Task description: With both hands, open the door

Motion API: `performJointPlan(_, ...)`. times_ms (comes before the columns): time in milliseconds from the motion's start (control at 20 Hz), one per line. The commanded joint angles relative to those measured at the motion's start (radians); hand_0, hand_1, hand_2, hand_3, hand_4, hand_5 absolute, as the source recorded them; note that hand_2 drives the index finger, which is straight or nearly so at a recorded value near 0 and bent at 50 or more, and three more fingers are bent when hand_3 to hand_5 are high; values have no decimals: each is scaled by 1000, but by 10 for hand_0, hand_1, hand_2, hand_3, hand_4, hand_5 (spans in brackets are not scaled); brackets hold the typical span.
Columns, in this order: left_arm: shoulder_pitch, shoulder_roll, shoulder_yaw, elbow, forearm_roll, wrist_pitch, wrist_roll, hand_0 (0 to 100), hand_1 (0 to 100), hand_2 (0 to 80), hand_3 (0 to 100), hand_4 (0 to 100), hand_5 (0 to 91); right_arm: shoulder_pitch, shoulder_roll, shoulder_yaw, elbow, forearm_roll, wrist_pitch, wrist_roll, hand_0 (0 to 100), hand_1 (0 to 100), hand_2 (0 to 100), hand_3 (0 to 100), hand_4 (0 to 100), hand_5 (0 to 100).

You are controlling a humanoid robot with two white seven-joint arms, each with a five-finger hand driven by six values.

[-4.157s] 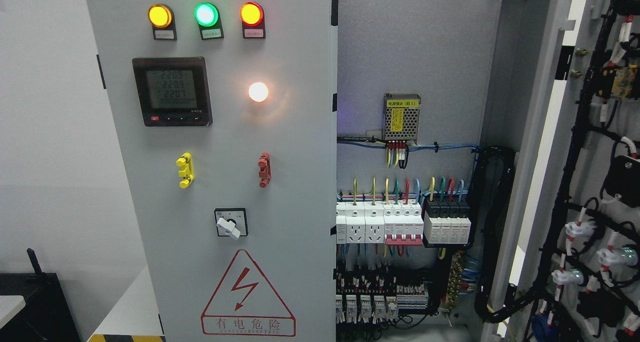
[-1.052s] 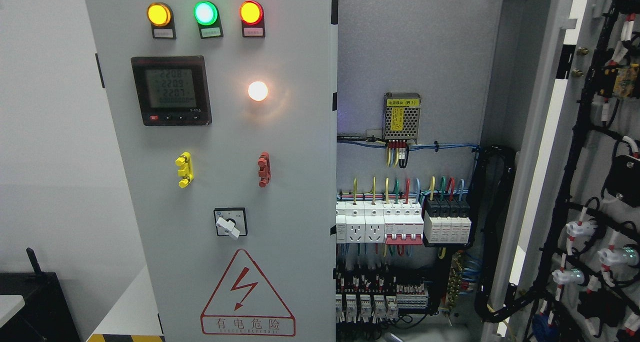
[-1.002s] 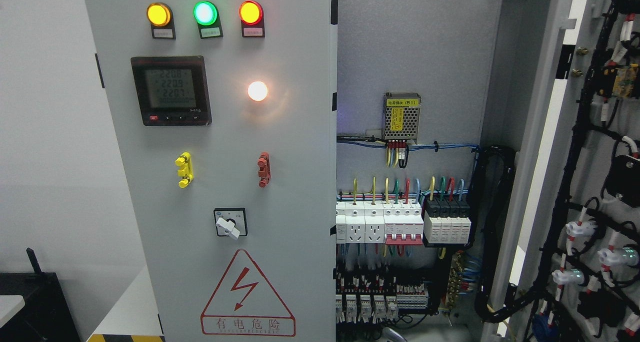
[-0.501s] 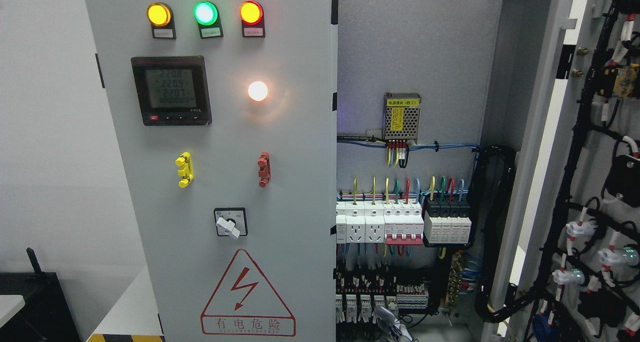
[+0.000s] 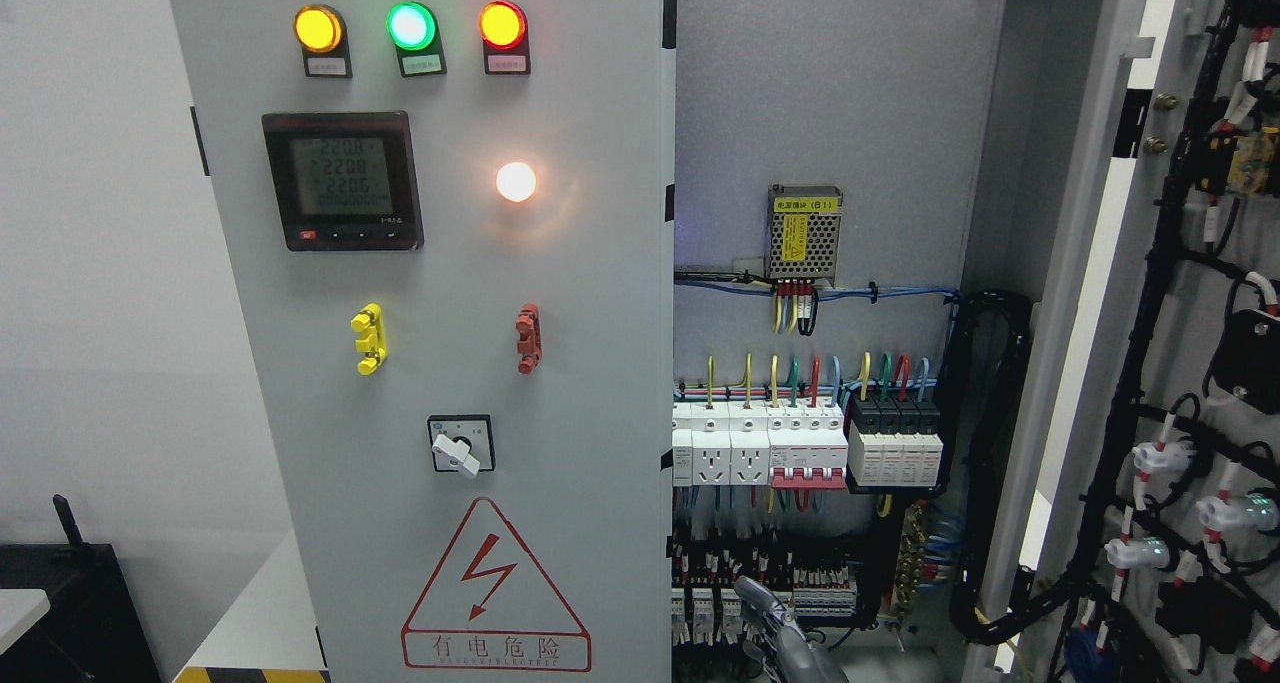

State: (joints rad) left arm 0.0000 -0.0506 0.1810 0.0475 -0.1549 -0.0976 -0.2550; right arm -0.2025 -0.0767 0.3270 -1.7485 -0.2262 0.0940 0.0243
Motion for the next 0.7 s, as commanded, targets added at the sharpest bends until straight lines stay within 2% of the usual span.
performJointPlan(0,14,0,0,0,0,1,0,0,0,0,0,32,0,-72,29,-2,115,-1,3,0,106,0,0,0,0,0)
performJointPlan(651,14,0,0,0,0,2,0,0,0,0,0,31,0,-166,34,14,224,-51,29,2,107,0,0,0,0,0)
